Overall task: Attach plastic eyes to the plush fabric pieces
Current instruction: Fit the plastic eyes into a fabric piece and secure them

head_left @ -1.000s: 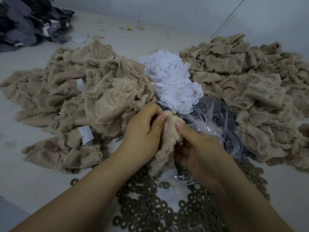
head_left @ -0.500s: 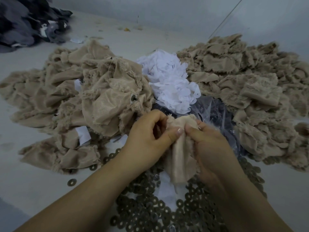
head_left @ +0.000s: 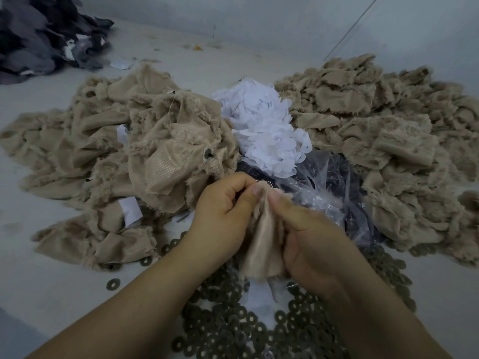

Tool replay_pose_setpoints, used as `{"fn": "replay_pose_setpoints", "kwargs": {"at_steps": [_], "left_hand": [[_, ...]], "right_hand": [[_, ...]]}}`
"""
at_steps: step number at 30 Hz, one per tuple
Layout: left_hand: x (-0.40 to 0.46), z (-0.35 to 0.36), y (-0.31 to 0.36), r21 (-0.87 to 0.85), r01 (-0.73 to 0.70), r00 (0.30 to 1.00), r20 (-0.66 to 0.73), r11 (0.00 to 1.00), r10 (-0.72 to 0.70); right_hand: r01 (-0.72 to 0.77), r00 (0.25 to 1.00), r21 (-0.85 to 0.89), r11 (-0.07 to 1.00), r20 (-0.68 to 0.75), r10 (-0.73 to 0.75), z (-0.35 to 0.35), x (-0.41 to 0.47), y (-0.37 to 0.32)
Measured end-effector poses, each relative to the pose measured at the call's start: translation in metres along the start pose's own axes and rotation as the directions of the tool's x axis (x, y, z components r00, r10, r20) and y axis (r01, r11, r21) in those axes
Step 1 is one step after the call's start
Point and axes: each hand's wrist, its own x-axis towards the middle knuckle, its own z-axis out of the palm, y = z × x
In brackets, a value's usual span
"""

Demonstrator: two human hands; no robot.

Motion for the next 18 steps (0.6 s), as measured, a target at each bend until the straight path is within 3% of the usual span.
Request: {"fn": "replay_pose_setpoints", "kwargs": {"at_steps": [4, 10, 12, 13, 14, 16, 18], "left_hand": [[-0.002, 0.000, -0.001, -0.068, 0.053, 0.999, 0.002, 0.996, -0.053], [-0.002, 0.001, -0.001, -0.098, 0.100, 0.994, -0.036, 0.990, -0.104], [0.000, -0.006, 0.002, -0.155, 0.109, 0.989, -0.081, 0.982, -0.123], [0.001, -0.012, 0.004, -0.168, 0.088, 0.989, -0.102, 0.982, -0.106], [0.002, -0.019, 0.005, -0.169, 0.061, 0.990, -0.114, 0.984, -0.081], [0.004, -0.031, 0.008, -0.137, 0.030, 0.993, -0.111, 0.990, -0.045], [0.004, -0.038, 0.007, -0.100, 0.039, 0.997, -0.067, 0.994, -0.046]], "right_hand": [[-0.006, 1.000, 0.082, 0.997, 0.012, 0.005, 0.000, 0.001, 0.002], [0.026, 1.000, 0.068, 0.997, -0.004, -0.025, -0.002, 0.001, 0.001], [0.089, 0.992, -0.045, 0.995, -0.085, -0.092, -0.004, 0.002, -0.001], [0.126, 0.978, -0.222, 0.967, -0.137, -0.159, -0.006, 0.002, -0.004], [0.146, 0.952, -0.479, 0.866, -0.169, -0.254, -0.009, 0.002, -0.006], [0.087, 0.883, -0.909, 0.407, -0.118, -0.454, -0.019, 0.005, -0.009], [0.009, 0.885, -1.000, 0.003, 0.007, -0.465, -0.021, 0.008, -0.008]]}}
